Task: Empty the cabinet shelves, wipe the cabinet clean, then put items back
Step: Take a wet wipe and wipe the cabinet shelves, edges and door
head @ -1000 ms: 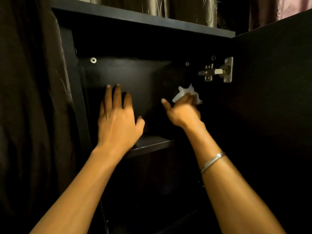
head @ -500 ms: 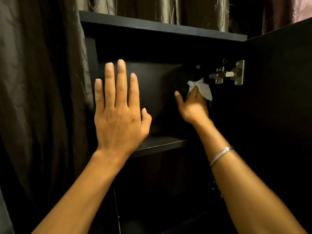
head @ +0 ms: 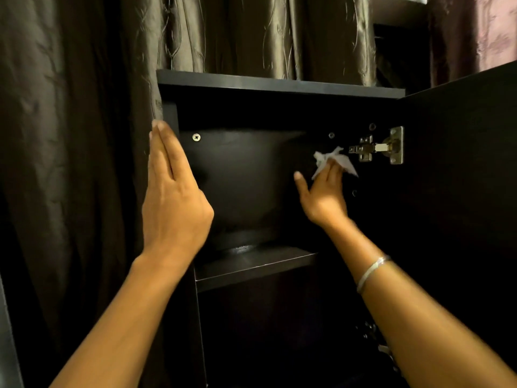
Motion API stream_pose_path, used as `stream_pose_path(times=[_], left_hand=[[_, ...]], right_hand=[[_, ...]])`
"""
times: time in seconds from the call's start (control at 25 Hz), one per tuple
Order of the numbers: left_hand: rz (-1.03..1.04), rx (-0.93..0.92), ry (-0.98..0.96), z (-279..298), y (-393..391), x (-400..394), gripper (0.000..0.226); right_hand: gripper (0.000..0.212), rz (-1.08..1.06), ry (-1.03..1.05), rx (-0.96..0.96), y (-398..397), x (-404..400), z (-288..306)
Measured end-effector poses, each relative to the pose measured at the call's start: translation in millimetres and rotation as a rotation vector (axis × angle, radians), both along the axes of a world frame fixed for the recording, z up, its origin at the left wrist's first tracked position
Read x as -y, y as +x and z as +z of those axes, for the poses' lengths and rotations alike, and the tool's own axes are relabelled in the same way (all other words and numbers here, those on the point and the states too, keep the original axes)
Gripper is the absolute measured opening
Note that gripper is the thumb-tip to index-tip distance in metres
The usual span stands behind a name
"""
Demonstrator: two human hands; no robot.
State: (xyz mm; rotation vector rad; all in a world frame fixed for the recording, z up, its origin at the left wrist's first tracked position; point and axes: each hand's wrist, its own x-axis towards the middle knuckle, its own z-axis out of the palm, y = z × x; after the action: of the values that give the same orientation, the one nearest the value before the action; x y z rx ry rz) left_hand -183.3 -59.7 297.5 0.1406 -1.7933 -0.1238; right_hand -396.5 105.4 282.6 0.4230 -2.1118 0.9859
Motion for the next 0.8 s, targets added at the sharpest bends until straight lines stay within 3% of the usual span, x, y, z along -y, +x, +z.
stream_pose_path(times=[0.12, 0.24, 0.32, 0.44, 0.52, 0.68, 0.8], left_hand=[[-0.076, -0.021, 0.037, -1.0, -1.6, 0.7, 0.089], [-0.223, -0.055, 0.1, -2.0, -0.6, 0.4, 0.087], [-0.319, -0.073, 0.148, -4.4, 0.6, 2.6, 0.09], [-0.48, -0.056, 0.287, -4.6, -0.7, 10.4, 0.098], [-0.543, -0.028, 0.35, -2.6, -1.7, 14.7, 0.098], [-0.463, -0.012, 0.332, -2.5, -0.2, 12.1, 0.099], [-0.215, 0.009, 0.11, -2.4, 6.2, 6.4, 0.099]], right_hand=[[0.076, 0.156, 0.235, -0.171, 37.3, 30.8, -18.6], [0.067, 0.161, 0.476, -0.436, 49.7, 51.3, 32.5], [0.062, 0.04, 0.362, -0.382, 31.6, 46.5, 55.3], [0.06, -0.042, -0.086, -0.166, 18.2, 34.1, 48.8], [0.055, 0.032, -0.068, -0.281, 35.8, 54.0, 46.6], [0.052, 0.237, 0.45, -0.612, 71.0, 97.8, 48.0], [0.069, 0.045, 0.405, -0.506, 45.0, 76.7, 42.6]])
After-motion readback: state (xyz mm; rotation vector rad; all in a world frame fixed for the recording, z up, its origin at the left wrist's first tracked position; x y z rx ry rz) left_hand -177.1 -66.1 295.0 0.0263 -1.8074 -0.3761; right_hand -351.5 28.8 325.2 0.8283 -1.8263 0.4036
